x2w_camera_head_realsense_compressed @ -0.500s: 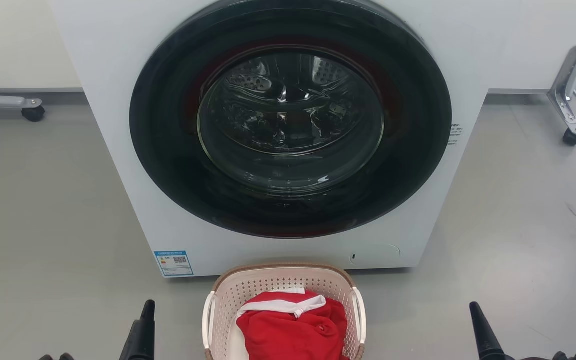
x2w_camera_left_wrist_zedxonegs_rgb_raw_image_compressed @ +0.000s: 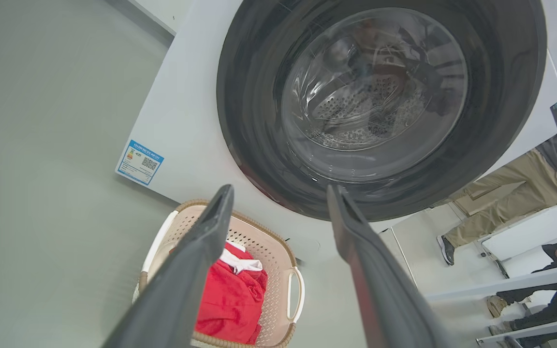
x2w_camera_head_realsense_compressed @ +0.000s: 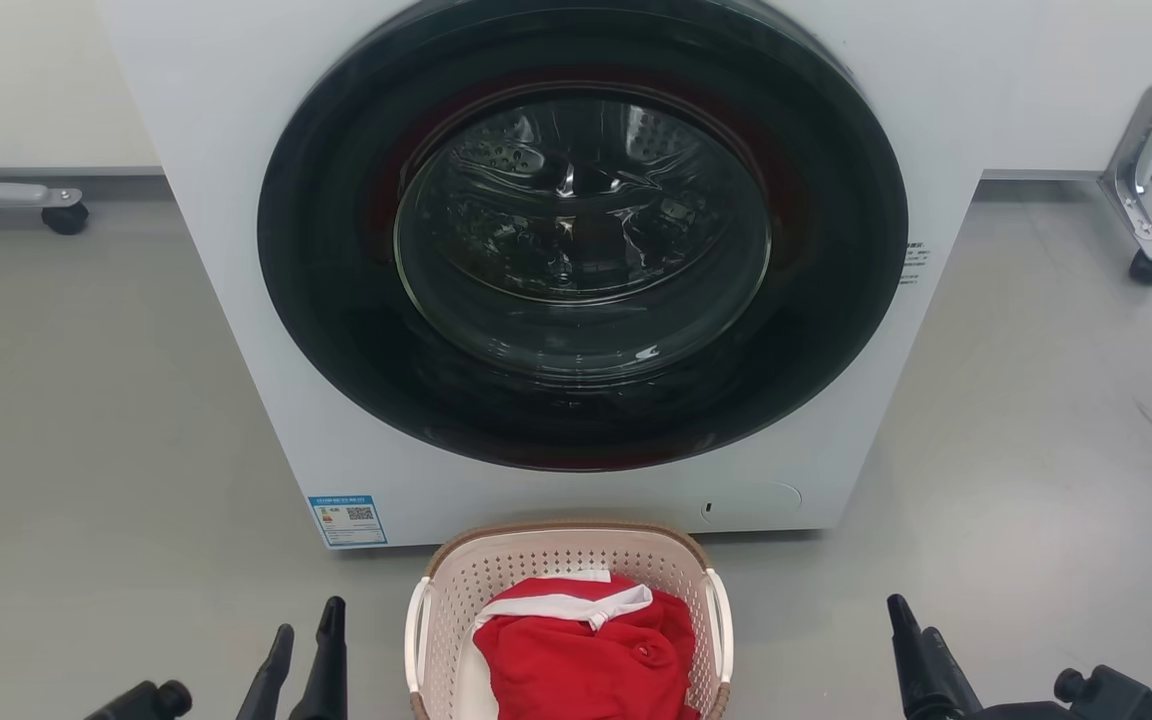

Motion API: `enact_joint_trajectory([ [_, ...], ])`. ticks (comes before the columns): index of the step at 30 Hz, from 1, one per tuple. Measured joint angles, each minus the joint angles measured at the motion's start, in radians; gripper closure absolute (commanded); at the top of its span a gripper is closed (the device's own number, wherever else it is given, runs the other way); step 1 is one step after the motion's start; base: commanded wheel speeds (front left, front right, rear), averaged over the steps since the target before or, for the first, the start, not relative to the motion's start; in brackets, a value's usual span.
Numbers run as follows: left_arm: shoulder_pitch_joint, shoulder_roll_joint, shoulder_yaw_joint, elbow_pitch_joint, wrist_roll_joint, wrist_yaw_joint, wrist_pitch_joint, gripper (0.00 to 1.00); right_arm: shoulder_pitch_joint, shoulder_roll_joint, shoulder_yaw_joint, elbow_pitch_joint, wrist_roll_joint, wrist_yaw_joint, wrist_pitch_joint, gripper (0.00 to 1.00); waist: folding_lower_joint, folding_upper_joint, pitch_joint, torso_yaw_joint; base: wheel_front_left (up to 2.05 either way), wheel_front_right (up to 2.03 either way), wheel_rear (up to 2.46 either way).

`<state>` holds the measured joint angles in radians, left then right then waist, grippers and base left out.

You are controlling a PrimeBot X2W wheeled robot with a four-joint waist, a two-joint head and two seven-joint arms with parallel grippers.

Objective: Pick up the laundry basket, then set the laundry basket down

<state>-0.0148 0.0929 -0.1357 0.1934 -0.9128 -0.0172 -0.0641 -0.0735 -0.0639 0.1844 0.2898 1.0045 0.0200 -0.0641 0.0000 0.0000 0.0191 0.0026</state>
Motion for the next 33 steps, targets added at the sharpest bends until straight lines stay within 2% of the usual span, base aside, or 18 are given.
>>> enact_joint_trajectory([
  [18,0.003,0.018,-0.078,-0.02,0.303,0.053,-0.066,0.0,-0.011,-0.01,0.101,-0.013,-0.254,-0.038,-0.068,0.0,0.0,0.0001,0.008,0.0,0.0,0.0,0.0],
  [33,0.021,0.029,-0.132,-0.038,0.512,0.088,-0.124,0.0,-0.019,-0.014,0.168,-0.019,-0.444,-0.057,-0.123,0.0,0.0,0.0001,0.013,0.0,0.0,0.0,0.0],
])
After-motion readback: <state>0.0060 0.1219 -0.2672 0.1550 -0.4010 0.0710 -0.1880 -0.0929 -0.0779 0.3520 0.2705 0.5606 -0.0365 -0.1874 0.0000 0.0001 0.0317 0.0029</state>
